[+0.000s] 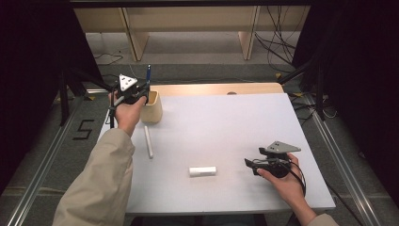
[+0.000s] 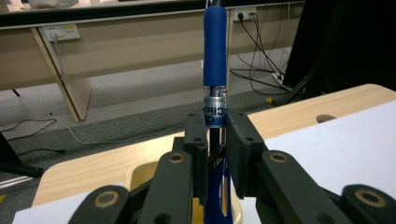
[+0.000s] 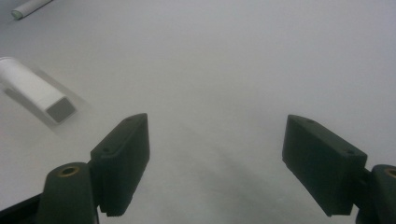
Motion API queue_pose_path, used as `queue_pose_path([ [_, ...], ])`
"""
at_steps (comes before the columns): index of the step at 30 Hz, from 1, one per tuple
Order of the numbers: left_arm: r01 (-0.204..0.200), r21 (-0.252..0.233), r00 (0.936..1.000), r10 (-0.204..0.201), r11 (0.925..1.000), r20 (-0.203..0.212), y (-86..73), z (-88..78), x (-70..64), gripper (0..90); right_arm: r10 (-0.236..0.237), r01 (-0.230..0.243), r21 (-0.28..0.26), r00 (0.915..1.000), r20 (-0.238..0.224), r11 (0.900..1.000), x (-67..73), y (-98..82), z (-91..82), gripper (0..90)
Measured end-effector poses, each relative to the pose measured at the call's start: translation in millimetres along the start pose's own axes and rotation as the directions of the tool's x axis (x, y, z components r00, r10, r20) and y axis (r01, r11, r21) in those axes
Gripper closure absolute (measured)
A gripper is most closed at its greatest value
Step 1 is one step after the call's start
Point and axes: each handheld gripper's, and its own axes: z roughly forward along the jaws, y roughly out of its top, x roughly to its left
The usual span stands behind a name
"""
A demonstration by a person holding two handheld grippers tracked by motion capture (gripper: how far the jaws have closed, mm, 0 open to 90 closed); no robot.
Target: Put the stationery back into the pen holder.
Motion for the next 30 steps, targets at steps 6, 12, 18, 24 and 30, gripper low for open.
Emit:
queue_pose_path([
  [6, -0.016, -0.029, 0.9999, 0.016, 0.9994, 0.001, -2.1, 7.8, 4.0, 79.2, 0.001, -0.001, 0.003, 1.0000, 0.000, 1.000, -0.3, -0.1, 0.3, 23.9],
  [12, -0.017, -0.028, 0.9998, 0.017, 0.9994, -0.011, -7.3, 15.2, 8.2, 79.2, 0.002, -0.002, 0.002, 1.0000, 0.000, 1.000, -0.5, -0.1, 0.1, 23.9],
  [18, -0.011, -0.025, 0.9998, 0.011, 0.9996, -0.019, -11.1, 20.3, 9.6, 79.1, 0.002, -0.002, 0.001, 1.0000, -0.001, 1.000, -0.6, -0.1, 0.0, 23.9],
  [24, -0.011, 0.002, 0.9994, 0.011, 0.9999, -0.034, -17.4, 24.0, 9.9, 79.0, 0.001, -0.001, -0.001, 1.0000, -0.003, 1.000, -0.6, -0.1, 0.0, 23.9],
  [30, -0.002, 0.032, 0.9991, 0.004, 0.9995, -0.042, -24.6, 26.1, 11.3, 78.1, 0.000, 0.000, 0.000, 1.0000, -0.003, 1.000, -0.4, 0.0, -0.2, 23.9],
])
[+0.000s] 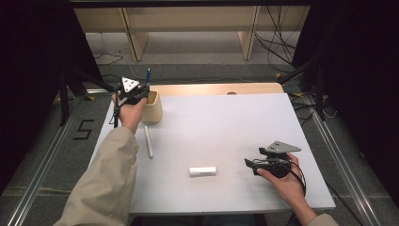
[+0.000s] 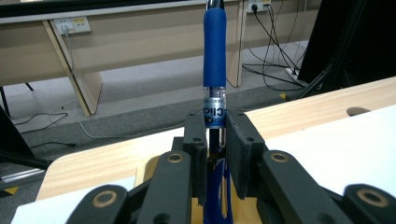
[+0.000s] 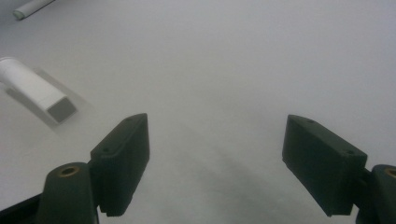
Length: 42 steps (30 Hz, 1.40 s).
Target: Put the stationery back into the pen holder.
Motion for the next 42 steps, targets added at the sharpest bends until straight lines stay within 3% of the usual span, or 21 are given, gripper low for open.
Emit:
queue_pose_path([
  [6, 0.007, 0.005, 0.9998, -0.007, 1.0000, -0.018, -7.8, -4.9, 3.5, 72.0, 0.000, 0.000, 0.000, 1.0000, 0.001, 1.000, 0.0, 0.0, -0.2, 23.9],
  [12, -0.016, 0.000, 0.9999, 0.016, 0.9999, -0.003, -8.9, -19.5, 0.7, 65.1, -0.003, 0.003, 0.001, 1.0000, 0.001, 1.000, 0.8, 0.2, 0.1, 23.9],
  [16, -0.014, 0.032, 0.9999, 0.014, 0.9994, -0.005, -10.3, -32.3, -1.9, 60.8, -0.008, 0.008, 0.000, 1.0000, 0.002, 1.000, 0.9, 0.3, 0.3, 23.9],
  [21, 0.003, 0.063, 0.9994, -0.005, 0.9980, 0.035, -12.5, -47.4, -9.4, 56.8, -0.007, 0.007, 0.000, 1.0000, 0.001, 1.000, 2.0, 0.6, 0.7, 23.8],
  [26, 0.005, 0.131, 0.9993, -0.010, 0.9914, 0.035, -14.3, -58.6, -17.8, 51.2, -0.006, 0.006, 0.001, 1.0000, 0.002, 1.000, 2.5, 0.7, 0.8, 23.9],
  [31, 0.039, 0.226, 0.9992, -0.037, 0.9733, -0.013, -18.4, -65.7, -24.6, 42.8, -0.006, 0.006, -0.001, 1.0000, 0.002, 1.000, 2.3, 0.7, 0.7, 23.9],
  [34, 0.077, 0.274, 0.9968, -0.068, 0.9586, -0.041, -20.6, -67.9, -27.4, 40.4, -0.007, 0.007, -0.001, 1.0000, 0.002, 1.000, 2.6, 0.8, 0.7, 23.9],
  [38, 0.094, 0.350, 0.9945, -0.072, 0.9321, -0.076, -23.5, -68.2, -31.1, 39.2, -0.006, 0.006, -0.001, 1.0000, 0.002, 1.000, 2.6, 0.7, 0.7, 23.8],
  [42, 0.142, 0.378, 0.9875, -0.104, 0.9147, -0.119, -24.7, -67.3, -34.3, 40.2, -0.008, 0.008, -0.002, 1.0000, 0.003, 1.000, 2.6, 0.9, 0.5, 23.8],
])
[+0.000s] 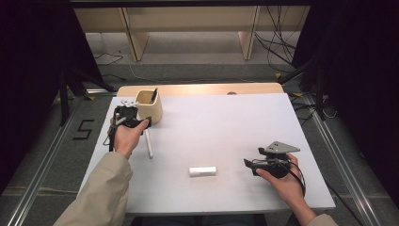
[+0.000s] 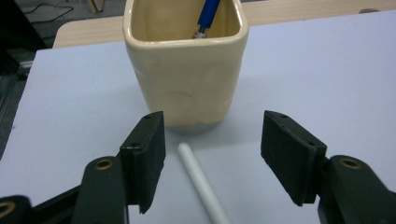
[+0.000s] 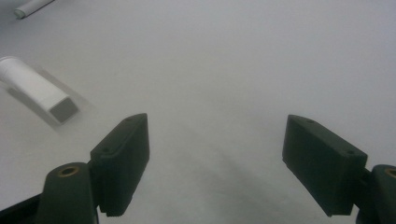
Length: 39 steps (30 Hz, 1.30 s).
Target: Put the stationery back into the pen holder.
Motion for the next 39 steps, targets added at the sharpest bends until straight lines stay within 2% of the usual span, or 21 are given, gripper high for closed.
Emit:
queue_pose_path([
  [1, 0.014, 0.006, 0.9999, -0.014, 0.9999, -0.003, -0.1, 0.5, -0.5, 40.8, 0.000, 0.000, 0.000, 1.0000, 0.000, 1.000, 0.0, 0.0, 0.0, 23.9],
  [6, 0.035, 0.068, 0.9990, -0.033, 0.9971, -0.030, -1.6, 7.5, -2.1, 44.4, 0.000, 0.000, 0.002, 1.0000, -0.001, 1.000, 0.1, 0.0, 0.2, 23.8],
  [8, 0.051, 0.094, 0.9982, -0.048, 0.9943, -0.035, -2.0, 11.3, -2.4, 46.4, 0.000, 0.000, 0.001, 1.0000, 0.000, 1.000, 0.2, 0.0, 0.0, 23.9],
  [13, 0.055, 0.142, 0.9973, -0.047, 0.9884, -0.057, -1.3, 16.9, -3.6, 49.0, 0.001, -0.001, 0.000, 1.0000, -0.002, 1.000, 0.0, -0.1, 0.1, 23.8],
  [15, 0.073, 0.159, 0.9960, -0.064, 0.9846, -0.062, -0.8, 19.0, -4.3, 49.2, 0.000, 0.000, 0.000, 1.0000, -0.002, 1.000, 0.0, -0.1, 0.2, 23.8],
  [19, 0.111, 0.208, 0.9926, -0.098, 0.9719, -0.072, 0.1, 23.8, -4.8, 49.3, 0.000, 0.000, 0.000, 1.0000, -0.002, 1.000, -0.1, -0.1, 0.1, 23.8],
  [21, 0.116, 0.215, 0.9913, -0.099, 0.9697, -0.087, 0.3, 26.0, -4.1, 50.1, 0.000, 0.000, 0.001, 1.0000, -0.002, 1.000, 0.0, 0.0, 0.0, 23.8],
  [22, 0.128, 0.224, 0.9897, -0.111, 0.9661, -0.091, -0.1, 27.8, -4.0, 50.2, 0.000, 0.000, 0.001, 1.0000, -0.002, 1.000, 0.1, 0.0, 0.0, 23.7],
  [25, 0.128, 0.263, 0.9890, -0.104, 0.9563, -0.106, -0.8, 30.6, -3.1, 50.1, -0.001, 0.001, 0.000, 1.0000, -0.003, 1.000, 0.1, 0.0, -0.1, 23.7],
  [31, 0.156, 0.308, 0.9849, -0.125, 0.9386, -0.120, -0.5, 34.7, -2.1, 51.7, -0.001, 0.001, 0.001, 1.0000, -0.003, 1.000, 0.1, 0.1, 0.1, 23.7],
  [39, 0.202, 0.375, 0.9775, -0.162, 0.9046, -0.136, 0.0, 40.2, -1.7, 52.4, -0.004, 0.004, 0.001, 1.0000, -0.003, 1.000, 0.2, 0.1, 0.2, 23.6],
])
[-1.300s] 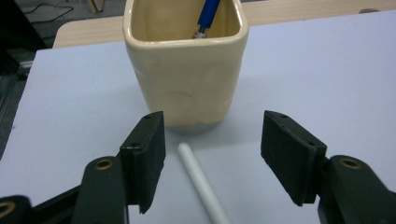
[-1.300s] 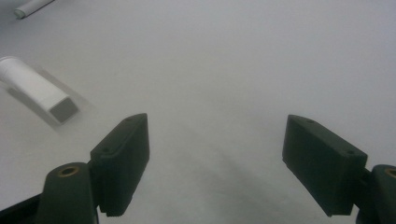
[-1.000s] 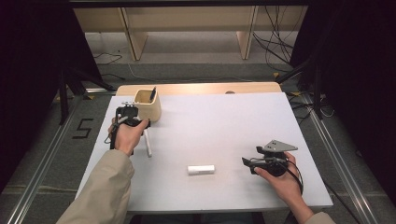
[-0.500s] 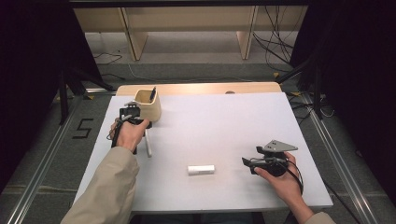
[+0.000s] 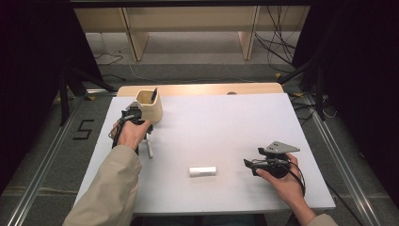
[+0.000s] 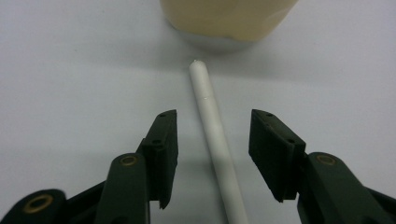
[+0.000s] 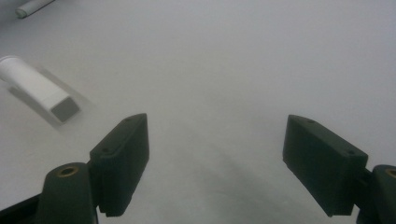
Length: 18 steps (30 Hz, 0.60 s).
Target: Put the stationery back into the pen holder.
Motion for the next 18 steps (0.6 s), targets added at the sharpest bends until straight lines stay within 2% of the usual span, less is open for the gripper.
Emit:
queue_pose_path([
  [7, 0.030, 0.054, 0.9996, -0.029, 0.9981, -0.004, 0.4, 6.3, -0.9, 52.6, 0.001, -0.001, -0.001, 1.0000, -0.001, 1.000, -0.2, -0.1, 0.1, 23.6],
  [18, 0.055, 0.098, 0.9985, -0.055, 0.9937, -0.010, -0.5, 14.1, -6.5, 53.1, 0.001, -0.001, 0.000, 1.0000, -0.001, 1.000, -0.1, 0.0, -0.1, 23.6],
])
